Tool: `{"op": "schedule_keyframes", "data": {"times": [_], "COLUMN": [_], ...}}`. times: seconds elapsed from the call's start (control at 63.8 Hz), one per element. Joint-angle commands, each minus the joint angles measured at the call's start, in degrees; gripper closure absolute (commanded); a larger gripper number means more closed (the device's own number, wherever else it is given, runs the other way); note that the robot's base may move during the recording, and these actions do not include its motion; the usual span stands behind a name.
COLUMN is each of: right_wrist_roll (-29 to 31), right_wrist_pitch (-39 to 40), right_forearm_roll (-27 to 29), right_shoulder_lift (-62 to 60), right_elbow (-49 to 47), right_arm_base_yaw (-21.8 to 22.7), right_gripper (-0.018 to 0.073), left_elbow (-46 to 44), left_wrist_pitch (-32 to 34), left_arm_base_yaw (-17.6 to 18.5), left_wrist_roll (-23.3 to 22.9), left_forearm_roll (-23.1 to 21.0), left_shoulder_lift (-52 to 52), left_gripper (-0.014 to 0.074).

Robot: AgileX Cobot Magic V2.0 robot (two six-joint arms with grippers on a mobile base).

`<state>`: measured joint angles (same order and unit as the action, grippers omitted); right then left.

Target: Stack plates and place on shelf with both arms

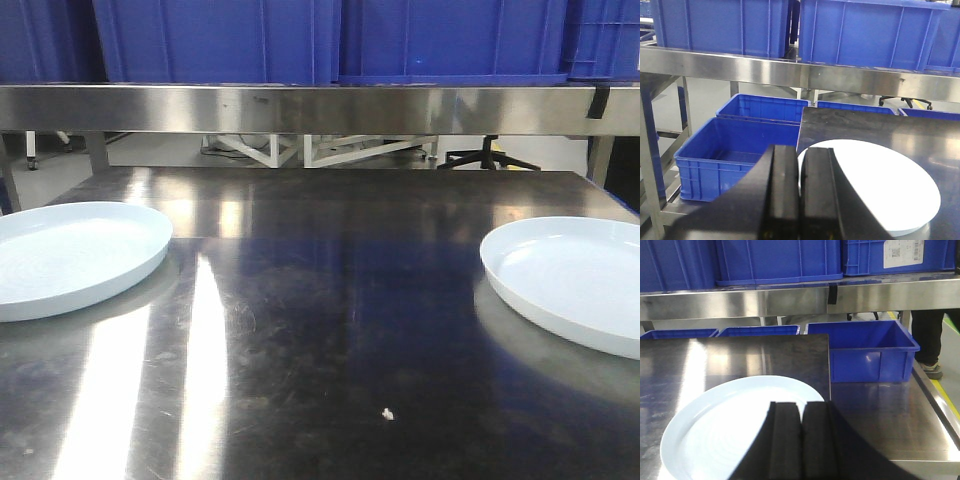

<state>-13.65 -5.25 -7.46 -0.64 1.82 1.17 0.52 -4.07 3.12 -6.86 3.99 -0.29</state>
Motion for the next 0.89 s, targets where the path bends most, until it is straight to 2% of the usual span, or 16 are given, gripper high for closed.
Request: {"op": "schedule_keyframes", "data": {"times": [0.0,0.235,0.376,0.486,0.721,0.877], "right_wrist_roll": [0.34,0.34,0.34,0.34,0.34,0.34], "right_wrist_pitch": [4.8,4.8,4.8,4.8,4.8,4.8], "right_forearm_roll": [-0.49,-0.49,-0.49,-0.49,-0.49,-0.49], "right_shoulder_lift": [-0.67,-0.67,-0.67,-0.67,-0.67,-0.67], "right_elbow": [-0.13,-0.13,-0.13,-0.13,-0.13,-0.13], "right_arm_base_yaw": [0.08,0.08,0.08,0.08,0.08,0.08], "right_gripper": [0.0503,0.0503,0.0503,0.0503,0.0503,0.0503], "left_elbow": [0.02,-3.38,-8.85,-13.27,-22.16,-28.31], "left_wrist_pitch": [5.77,5.35,3.15,0.54,-7.56,-15.85], "left_arm_base_yaw": [0.09,0.09,0.09,0.09,0.09,0.09], "left_wrist_roll": [-0.47,-0.47,-0.47,-0.47,-0.47,-0.47], "left_forearm_roll": [-0.38,0.03,3.58,3.11,2.85,2.71], "left_shoulder_lift": [-0.64,-0.34,1.93,5.71,18.12,29.25], "left_gripper": [0.0514,0.0512,0.0508,0.0508,0.0508,0.0508]}}
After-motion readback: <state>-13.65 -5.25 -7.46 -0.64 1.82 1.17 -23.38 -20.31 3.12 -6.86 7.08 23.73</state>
